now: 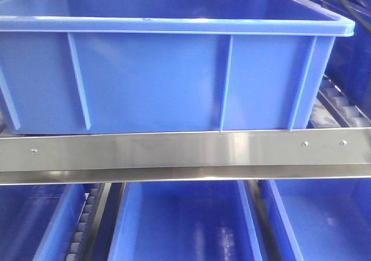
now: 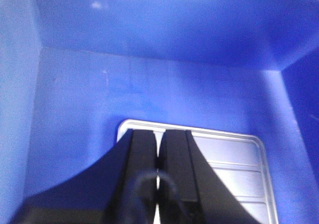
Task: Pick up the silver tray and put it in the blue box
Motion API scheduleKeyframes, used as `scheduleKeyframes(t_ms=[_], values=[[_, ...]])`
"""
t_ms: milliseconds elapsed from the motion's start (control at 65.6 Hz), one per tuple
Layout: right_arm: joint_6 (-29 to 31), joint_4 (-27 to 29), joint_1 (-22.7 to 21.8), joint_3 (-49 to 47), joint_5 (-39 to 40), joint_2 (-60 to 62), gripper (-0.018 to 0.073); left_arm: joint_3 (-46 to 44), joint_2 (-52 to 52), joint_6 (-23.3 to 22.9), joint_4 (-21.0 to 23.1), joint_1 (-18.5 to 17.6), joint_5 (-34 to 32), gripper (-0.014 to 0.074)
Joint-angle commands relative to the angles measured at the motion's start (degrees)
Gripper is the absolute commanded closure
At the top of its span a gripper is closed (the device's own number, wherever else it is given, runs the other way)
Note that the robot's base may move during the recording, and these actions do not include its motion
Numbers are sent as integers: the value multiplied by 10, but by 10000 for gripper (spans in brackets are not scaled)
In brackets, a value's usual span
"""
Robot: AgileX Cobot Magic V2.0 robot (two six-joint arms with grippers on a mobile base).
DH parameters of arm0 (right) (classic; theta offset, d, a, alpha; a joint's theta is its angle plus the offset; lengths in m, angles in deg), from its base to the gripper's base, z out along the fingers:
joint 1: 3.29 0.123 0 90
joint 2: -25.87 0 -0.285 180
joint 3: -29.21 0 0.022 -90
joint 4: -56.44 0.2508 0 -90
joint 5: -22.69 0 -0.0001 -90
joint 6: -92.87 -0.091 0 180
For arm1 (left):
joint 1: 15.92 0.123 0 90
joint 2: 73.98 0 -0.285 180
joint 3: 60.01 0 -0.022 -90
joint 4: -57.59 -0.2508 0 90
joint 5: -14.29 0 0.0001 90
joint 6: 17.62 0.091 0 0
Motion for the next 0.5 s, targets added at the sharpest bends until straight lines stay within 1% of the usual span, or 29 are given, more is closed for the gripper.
scheduleKeyframes(t_ms=[0,91,137,183,229,335,396,488], values=[[21,-10,2,62,129,80,505,62,83,3,-2,-6,-131,602],[32,-30,2,148,183,141,505,178,150,3,-30,-6,-262,602],[34,-41,2,188,203,178,505,231,184,3,-44,-6,-314,602],[34,-54,2,228,219,210,505,280,218,3,-53,-6,-348,602],[34,-71,2,268,235,243,505,325,257,3,-66,-6,-364,602],[34,-103,2,368,279,325,505,425,345,3,-90,-6,-365,602],[34,-104,2,418,302,376,505,472,395,3,-90,-6,-364,602],[34,-104,2,478,311,443,505,538,481,3,-90,-6,-357,602]])
